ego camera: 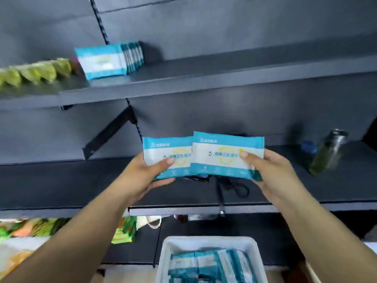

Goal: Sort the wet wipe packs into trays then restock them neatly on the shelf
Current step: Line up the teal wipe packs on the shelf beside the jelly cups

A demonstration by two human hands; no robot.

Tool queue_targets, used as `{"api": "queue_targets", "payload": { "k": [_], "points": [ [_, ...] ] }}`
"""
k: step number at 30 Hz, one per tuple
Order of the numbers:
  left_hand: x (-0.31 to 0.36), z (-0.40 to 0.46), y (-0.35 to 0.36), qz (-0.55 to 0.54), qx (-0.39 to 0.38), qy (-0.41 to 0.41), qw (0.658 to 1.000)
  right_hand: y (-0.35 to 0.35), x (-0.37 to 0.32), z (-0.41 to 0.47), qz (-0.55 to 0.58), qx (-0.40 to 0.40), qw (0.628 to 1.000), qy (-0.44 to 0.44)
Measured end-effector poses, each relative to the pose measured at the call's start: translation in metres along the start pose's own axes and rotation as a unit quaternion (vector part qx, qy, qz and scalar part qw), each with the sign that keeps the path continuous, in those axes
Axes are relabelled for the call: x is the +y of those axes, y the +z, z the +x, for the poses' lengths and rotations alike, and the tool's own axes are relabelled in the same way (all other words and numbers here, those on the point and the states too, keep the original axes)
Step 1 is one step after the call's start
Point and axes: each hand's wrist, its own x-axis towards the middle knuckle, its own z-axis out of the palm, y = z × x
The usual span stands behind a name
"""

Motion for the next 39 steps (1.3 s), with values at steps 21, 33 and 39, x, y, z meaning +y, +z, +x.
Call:
{"api": "queue_targets", "payload": {
  "k": [21,33,39],
  "points": [
    [0.158,0.065,-0.099,0.013,0.085,0.160,0.983,0.177,-0.136,0.083,-0.180,-0.073,0.957,-0.217],
    [0.235,0.218,-0.163,0.250,0.286,0.287,0.880,0.256,-0.143,0.222,-0.070,0.039,0.981,-0.178],
    [0.246,0.279,-0.162,0.243,0.276,0.259,0.893,0.277,-0.130,0.291,-0.096,0.094,0.979,-0.151]
  ]
}}
